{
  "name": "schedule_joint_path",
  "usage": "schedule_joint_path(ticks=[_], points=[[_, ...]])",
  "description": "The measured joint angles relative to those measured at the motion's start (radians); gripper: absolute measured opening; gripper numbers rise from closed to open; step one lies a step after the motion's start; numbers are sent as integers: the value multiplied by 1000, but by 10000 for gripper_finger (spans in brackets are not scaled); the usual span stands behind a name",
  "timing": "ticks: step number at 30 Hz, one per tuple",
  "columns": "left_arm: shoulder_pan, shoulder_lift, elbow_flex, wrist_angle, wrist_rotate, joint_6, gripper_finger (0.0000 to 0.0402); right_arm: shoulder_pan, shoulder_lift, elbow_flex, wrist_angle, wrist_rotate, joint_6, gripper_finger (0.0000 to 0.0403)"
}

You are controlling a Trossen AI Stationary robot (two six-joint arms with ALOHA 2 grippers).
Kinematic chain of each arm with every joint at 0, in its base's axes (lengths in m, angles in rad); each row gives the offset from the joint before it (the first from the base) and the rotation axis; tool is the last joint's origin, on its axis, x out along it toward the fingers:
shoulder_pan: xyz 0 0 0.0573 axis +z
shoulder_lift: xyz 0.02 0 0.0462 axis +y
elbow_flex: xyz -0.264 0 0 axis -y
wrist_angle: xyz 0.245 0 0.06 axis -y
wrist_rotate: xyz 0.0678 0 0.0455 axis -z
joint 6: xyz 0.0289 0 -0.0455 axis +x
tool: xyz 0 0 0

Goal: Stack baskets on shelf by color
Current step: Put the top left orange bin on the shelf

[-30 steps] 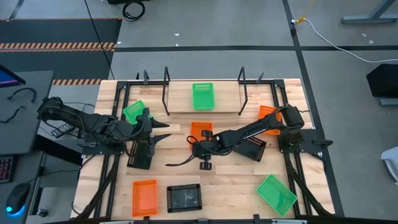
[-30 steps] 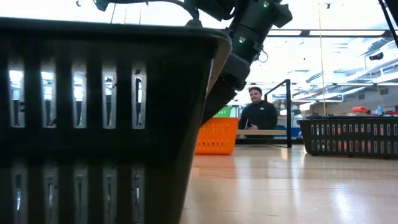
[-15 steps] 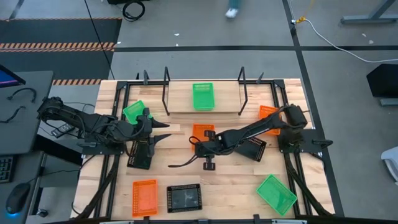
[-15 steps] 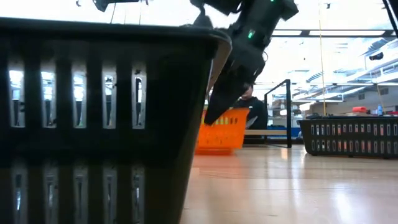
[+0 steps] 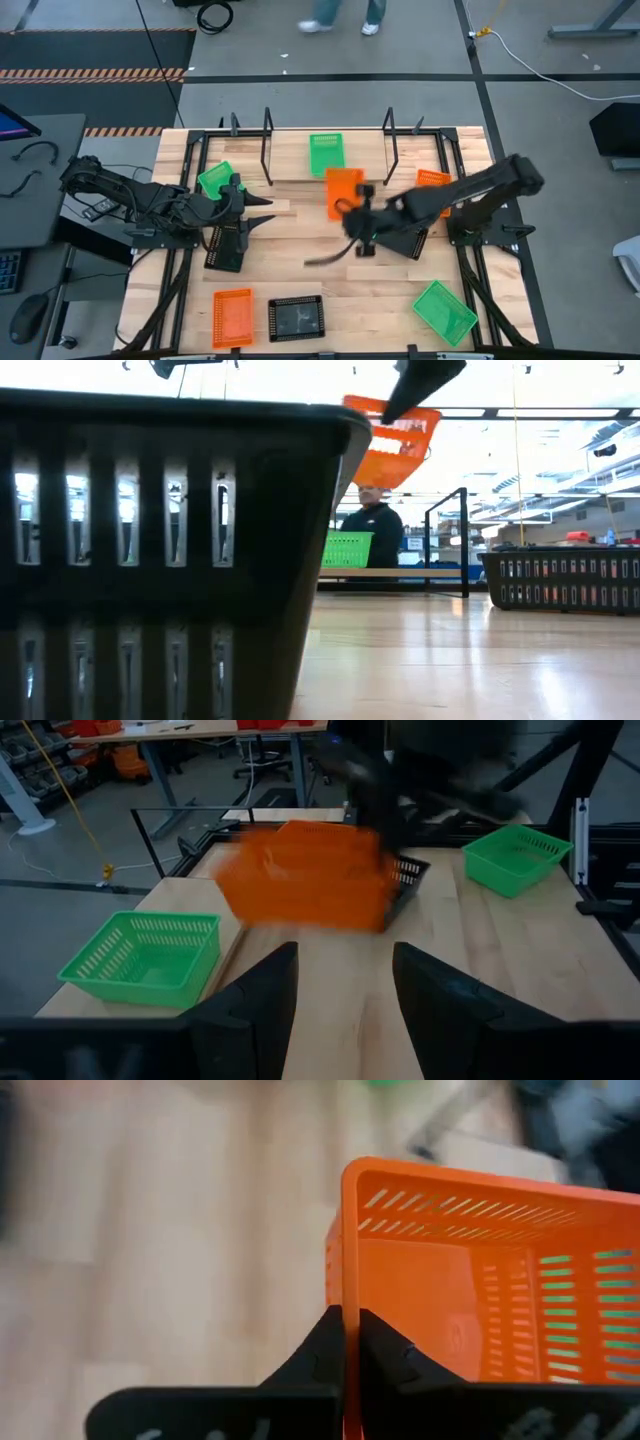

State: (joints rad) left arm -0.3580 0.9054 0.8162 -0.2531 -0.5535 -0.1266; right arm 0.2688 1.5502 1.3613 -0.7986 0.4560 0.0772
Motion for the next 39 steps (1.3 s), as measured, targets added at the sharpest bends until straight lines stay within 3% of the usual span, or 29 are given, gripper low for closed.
schedule_joint_path(ticks=[4, 9, 19, 30, 39], points=[[0, 0, 0, 0, 26, -18, 174, -88, -91, 0, -135, -5, -2, 8], [0, 0, 0, 0, 27, -20, 174, -196, -126, 0, -176, -65, -67, 8], [0, 0, 0, 0, 27, -20, 174, -337, -21, 0, -179, -128, -222, 8], [0, 0, 0, -8, 27, -19, 174, -470, 35, -25, -135, -276, -313, 8], [0, 0, 0, -8, 27, -18, 174, -546, 35, -75, -124, -282, -341, 9]])
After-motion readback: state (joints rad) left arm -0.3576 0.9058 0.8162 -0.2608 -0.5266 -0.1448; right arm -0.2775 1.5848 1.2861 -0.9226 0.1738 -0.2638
